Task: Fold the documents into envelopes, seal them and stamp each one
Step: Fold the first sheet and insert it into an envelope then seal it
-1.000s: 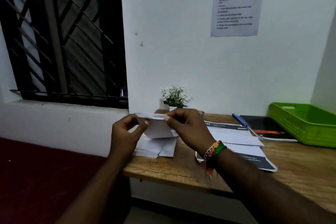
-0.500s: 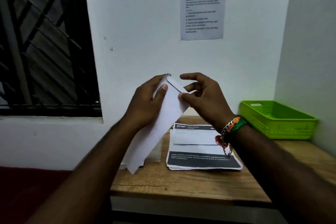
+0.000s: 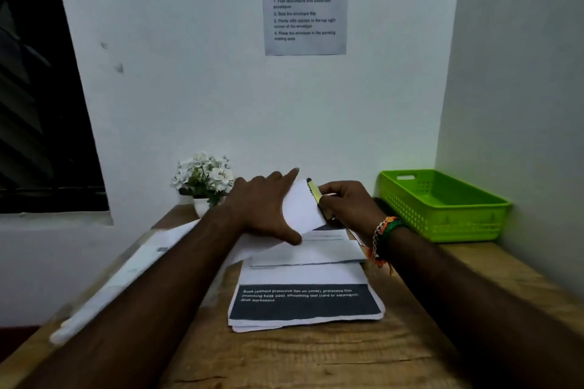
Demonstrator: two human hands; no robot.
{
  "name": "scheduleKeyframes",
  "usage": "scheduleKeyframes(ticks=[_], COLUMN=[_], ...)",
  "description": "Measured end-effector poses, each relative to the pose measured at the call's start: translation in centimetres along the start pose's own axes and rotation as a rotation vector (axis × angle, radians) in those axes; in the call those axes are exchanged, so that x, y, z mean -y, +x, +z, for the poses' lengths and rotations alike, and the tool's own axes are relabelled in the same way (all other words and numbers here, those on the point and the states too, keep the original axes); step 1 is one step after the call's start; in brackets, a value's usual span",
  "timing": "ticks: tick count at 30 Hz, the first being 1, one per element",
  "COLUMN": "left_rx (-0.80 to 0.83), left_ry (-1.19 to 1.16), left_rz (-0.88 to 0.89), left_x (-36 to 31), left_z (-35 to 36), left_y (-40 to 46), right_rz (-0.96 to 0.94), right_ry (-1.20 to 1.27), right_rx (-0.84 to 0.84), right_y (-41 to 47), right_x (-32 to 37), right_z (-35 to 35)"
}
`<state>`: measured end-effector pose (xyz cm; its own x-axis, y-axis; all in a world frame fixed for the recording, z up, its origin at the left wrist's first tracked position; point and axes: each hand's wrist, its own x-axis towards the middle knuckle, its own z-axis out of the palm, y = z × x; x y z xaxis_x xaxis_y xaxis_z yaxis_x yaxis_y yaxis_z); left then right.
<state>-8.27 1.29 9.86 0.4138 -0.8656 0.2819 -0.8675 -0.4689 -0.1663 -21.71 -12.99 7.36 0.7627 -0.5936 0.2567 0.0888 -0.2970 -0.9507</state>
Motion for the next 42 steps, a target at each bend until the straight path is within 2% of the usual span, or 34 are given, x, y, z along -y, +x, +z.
scheduleKeyframes(ticks=[7, 12, 16, 24, 29, 36, 42], left_rx=[-0.01, -0.106, -0.108, -0.179, -0.216, -0.189, -0.203], left_ry=[-0.062, -0.142, -0.166, -0.262, -0.274, -0.138, -0.074], left_rz=[0.012, 0.037, 0.062, 0.103, 0.124, 0.164, 0.201], left_x=[0.8, 1.4, 1.4, 0.9, 1.0, 0.5, 0.1], left_z=[6.1, 6.0, 6.2, 6.2, 6.0, 5.9, 5.5], left_y=[-0.3, -0.9, -1.1, -1.0, -1.1, -1.0, -1.2], right_rz=[0.117, 0.098, 0.141, 0.232, 0.231, 0.191, 0.132], right_ry=[0.079, 0.158, 0.186, 0.275, 0.258, 0.207, 0.0], right_rx=[0.03, 0.087, 0.157, 0.171, 0.187, 0.19, 0.097], right_y=[0.1, -0.4, -0.8, -0.4, -0.3, -0.3, 0.0], right_x=[-3.4, -2.5, -2.6, -2.5, -2.6, -3.1, -3.6], right_z=[-0.6, -1.1, -1.9, -2.5, -2.5, -2.3, -2.1])
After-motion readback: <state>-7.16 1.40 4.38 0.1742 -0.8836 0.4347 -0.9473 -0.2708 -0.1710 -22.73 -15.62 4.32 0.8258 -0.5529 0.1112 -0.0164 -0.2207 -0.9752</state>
